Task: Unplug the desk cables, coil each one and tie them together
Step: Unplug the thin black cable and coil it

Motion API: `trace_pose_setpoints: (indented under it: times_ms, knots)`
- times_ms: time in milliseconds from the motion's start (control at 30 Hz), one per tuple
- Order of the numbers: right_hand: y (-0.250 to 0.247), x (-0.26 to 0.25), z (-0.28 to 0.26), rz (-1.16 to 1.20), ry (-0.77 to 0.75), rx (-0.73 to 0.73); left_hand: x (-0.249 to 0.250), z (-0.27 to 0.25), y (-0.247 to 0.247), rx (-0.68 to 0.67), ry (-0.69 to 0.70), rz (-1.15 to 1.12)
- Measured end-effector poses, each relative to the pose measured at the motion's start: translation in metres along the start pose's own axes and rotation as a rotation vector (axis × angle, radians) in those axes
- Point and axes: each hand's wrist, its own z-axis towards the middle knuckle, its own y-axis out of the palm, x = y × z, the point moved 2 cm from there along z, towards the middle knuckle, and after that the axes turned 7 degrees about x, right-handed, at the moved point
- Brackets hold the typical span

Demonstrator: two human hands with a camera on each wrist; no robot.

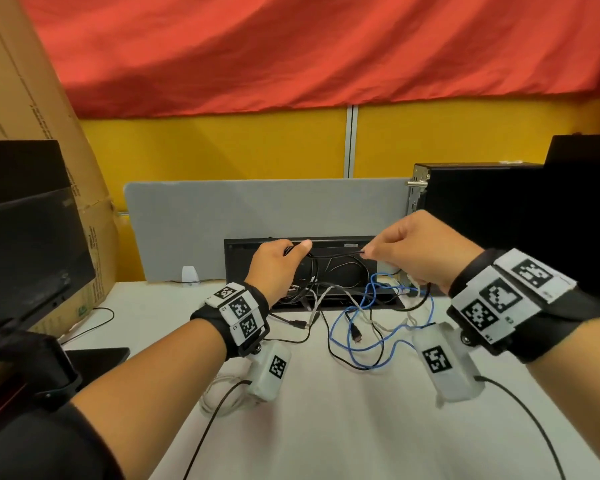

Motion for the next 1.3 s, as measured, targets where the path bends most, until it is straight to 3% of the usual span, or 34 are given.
trace_pose_setpoints:
  times_ms: [133, 300, 367, 433, 533, 600, 667, 767, 833, 1000, 1167, 1300]
  knots:
    - [0.002, 0.006, 0.008, -0.352, -0.218, 0.133, 0.000, -0.001, -0.001, 0.019, -0.077, -0.086]
    - [0.019, 0.031, 0.016, -0.584, -0.266, 0.205, 0.007, -0.015, 0.006, -0.085, -0.337, -0.551]
    - [0.032, 0.038, 0.014, -0.588, -0.273, 0.143, 0.013, -0.017, 0.008, -0.121, -0.364, -0.638]
    - [0.045, 0.044, 0.012, -0.304, -0.179, 0.054, 0.018, -0.018, 0.009, -0.132, -0.367, -0.670]
    - [0.052, 0.051, 0.009, 0.263, 0.091, -0.041, 0.020, -0.013, 0.003, -0.096, -0.330, -0.616]
    - [0.043, 0.055, 0.010, 0.367, 0.143, -0.085, 0.015, -0.008, -0.007, -0.057, -0.318, -0.545]
    - [0.030, 0.056, 0.014, 0.209, 0.049, -0.111, 0.008, -0.006, -0.016, -0.027, -0.325, -0.472]
    - [0.019, 0.053, 0.017, -0.242, -0.144, -0.101, -0.001, -0.006, -0.021, -0.008, -0.313, -0.363]
    - [0.017, 0.053, 0.018, -0.335, -0.188, -0.053, -0.005, -0.005, -0.019, 0.001, -0.286, -0.295]
    - [0.017, 0.057, 0.018, -0.275, -0.221, 0.052, -0.008, -0.001, -0.017, 0.034, -0.252, -0.213]
    - [0.013, 0.051, 0.015, 0.031, -0.206, 0.082, -0.012, 0.005, -0.020, 0.080, -0.204, -0.111]
    - [0.012, 0.042, 0.013, 0.147, -0.190, 0.128, -0.015, 0.008, -0.025, 0.141, -0.182, -0.076]
